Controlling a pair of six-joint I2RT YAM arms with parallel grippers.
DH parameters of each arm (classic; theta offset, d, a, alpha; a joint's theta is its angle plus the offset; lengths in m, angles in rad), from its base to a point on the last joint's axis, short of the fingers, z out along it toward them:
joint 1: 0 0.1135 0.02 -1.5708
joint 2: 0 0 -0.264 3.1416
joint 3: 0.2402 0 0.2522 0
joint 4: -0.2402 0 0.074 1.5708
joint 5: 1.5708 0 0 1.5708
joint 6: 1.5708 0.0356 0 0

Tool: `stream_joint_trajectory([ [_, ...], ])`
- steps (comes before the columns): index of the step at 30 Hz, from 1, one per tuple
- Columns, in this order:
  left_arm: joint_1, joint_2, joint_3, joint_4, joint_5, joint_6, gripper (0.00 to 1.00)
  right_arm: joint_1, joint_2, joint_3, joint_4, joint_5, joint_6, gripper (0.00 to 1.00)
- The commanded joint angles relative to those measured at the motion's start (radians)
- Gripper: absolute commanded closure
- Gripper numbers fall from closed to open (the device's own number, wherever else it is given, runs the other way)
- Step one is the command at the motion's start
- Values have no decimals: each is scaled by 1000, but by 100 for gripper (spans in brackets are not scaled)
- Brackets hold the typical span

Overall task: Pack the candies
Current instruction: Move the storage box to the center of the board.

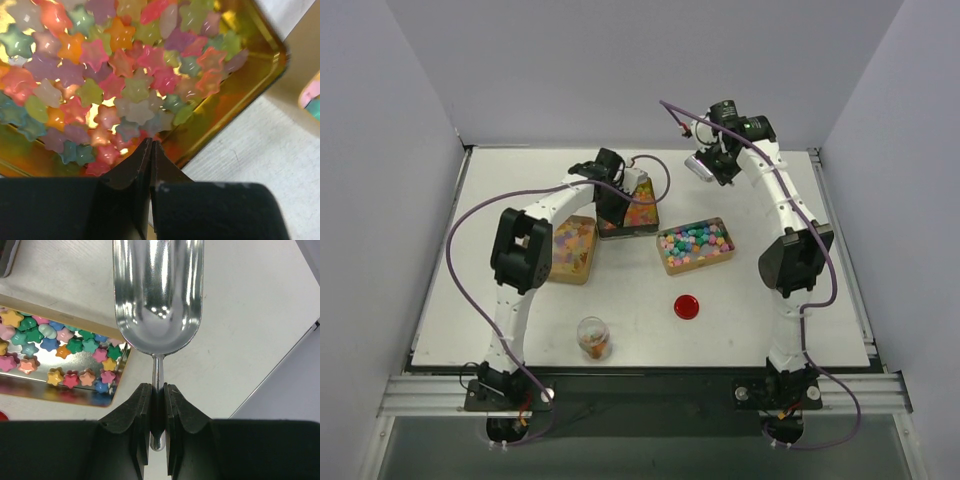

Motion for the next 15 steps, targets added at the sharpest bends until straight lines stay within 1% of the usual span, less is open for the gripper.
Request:
stream_joint_trajectory([
  [1,-15,-97,-113,-28,10,-9,91,-5,-47,31,-34,-9,18,100],
  [13,-89,-267,-328,-14,79,32,92,1,-42,22,-61,-83,8,100],
  [15,-100,-310,-390,-6,93,37,92,1,-45,19,-63,-91,6,100],
])
